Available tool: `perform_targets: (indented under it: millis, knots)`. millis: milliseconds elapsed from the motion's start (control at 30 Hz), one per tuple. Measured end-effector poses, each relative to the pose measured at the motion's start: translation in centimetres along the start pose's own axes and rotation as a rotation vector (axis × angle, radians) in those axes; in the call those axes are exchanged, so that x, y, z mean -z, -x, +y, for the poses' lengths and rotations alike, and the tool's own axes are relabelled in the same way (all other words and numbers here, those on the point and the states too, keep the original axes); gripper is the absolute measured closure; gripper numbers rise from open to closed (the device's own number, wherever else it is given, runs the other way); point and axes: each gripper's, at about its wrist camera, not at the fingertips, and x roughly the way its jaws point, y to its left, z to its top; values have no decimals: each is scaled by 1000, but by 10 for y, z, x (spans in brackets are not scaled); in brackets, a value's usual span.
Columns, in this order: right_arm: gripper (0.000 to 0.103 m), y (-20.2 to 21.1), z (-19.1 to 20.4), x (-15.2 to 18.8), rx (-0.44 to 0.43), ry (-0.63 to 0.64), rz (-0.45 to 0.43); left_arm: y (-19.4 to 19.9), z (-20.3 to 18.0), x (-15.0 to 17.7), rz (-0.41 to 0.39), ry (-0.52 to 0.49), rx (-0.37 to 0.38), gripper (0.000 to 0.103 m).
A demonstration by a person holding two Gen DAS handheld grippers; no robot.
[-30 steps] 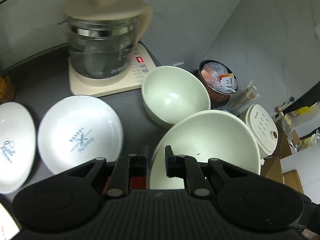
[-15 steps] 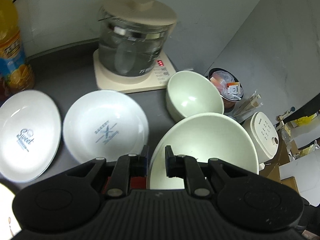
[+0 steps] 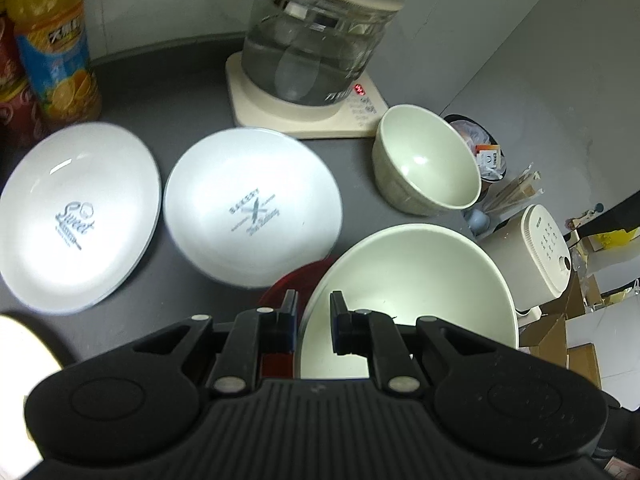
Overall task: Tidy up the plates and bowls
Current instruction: 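Carry the cream bowl over the red-and-black bowl and lower it inside, then open the right gripper to release the cream bowl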
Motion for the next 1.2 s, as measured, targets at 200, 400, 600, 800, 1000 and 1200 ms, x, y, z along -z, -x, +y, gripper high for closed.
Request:
perform_targets:
  millis: [200,400,600,800,1000,1200]
  knots:
    - [91,-12,4,6,1,23,30,-14,14,7,51,45,-19,91]
    - [92,-23,9,5,17,55,56,-21,22,8,78,73,-30,89]
    - [92,-29,11,6,27,77,73,-16,23,9,80,73,-33,87]
    - [93,-32,14,3,32,87,79,-1,20,1,39,52,-47,78]
    - [85,-23,15,-1,13,79,72,5,16,-6,17,41,-48,69]
    - [56,-3,17,-10,-8,97,-10,5,9,-11,0,36,-50,59]
